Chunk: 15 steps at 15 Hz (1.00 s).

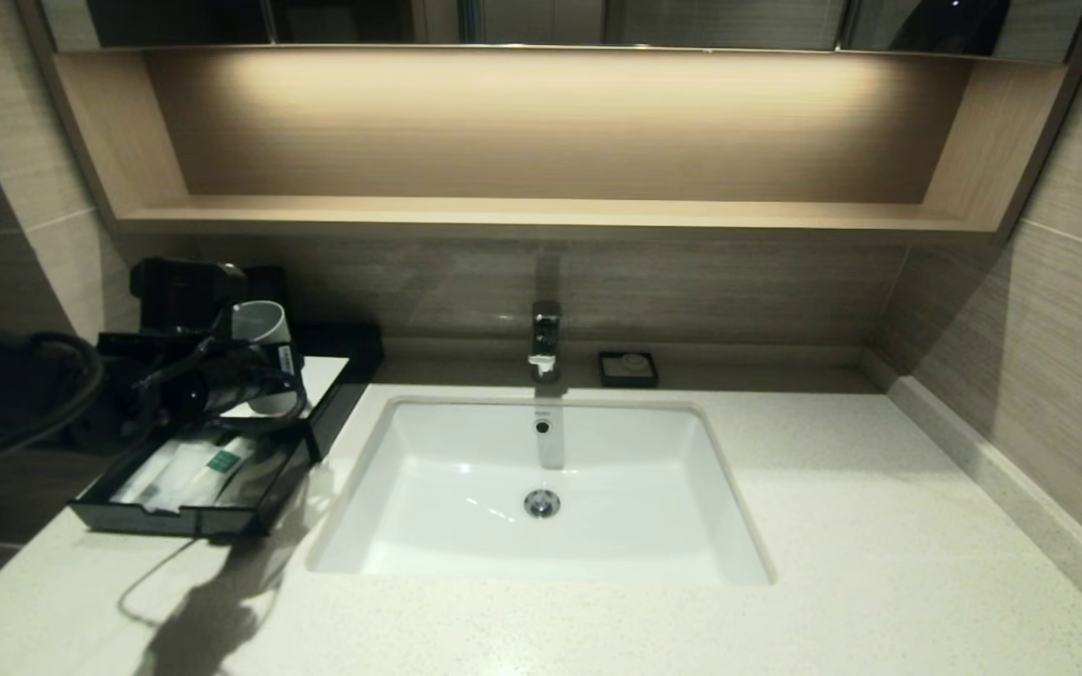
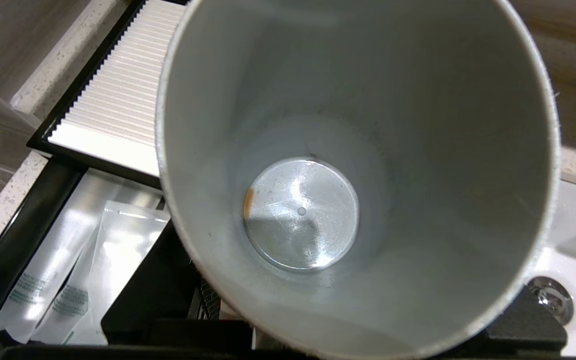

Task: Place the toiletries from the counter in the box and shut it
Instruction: Place the cup on the storage box

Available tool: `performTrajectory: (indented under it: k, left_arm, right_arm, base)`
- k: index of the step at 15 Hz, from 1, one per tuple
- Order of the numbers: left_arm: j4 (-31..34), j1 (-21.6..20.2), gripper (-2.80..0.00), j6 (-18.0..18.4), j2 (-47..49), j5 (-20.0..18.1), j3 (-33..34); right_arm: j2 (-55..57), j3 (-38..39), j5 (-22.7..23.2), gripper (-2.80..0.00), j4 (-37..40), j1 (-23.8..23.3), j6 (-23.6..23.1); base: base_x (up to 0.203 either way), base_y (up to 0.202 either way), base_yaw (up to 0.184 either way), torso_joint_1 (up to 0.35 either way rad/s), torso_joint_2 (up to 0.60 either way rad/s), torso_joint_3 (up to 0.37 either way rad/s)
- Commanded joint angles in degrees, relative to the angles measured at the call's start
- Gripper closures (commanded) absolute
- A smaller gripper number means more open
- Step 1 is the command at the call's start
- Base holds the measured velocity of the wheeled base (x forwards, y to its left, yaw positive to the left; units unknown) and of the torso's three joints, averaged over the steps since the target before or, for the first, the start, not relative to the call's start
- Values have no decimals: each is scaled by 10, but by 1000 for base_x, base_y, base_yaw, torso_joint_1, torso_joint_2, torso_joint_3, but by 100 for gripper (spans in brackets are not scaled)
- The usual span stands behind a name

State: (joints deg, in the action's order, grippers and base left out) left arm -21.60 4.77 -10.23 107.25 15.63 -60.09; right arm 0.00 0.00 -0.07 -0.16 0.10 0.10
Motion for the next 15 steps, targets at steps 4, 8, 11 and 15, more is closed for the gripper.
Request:
performTrajectory:
  k: [4,8,11,15]
  left_arm:
    - [-3,-5,0,13,31,2,-23]
    - [-4,-12,0,13,49,1,-39]
    - [-4,-15,0,12,57,0,-49]
    - [-3,-24,0,11,67,-11,-71]
  right_arm:
    - [0,1,0,0,0,1,0]
    - [-1,1,0,0,0,1,0]
    - [-1,1,0,0,0,0,0]
    - [0,1,0,0,0,1,0]
  base:
    - [0,0,0,0,0,0]
    - [0,0,0,0,0,0]
    - [0,0,0,0,0,0]
    - [0,0,0,0,0,0]
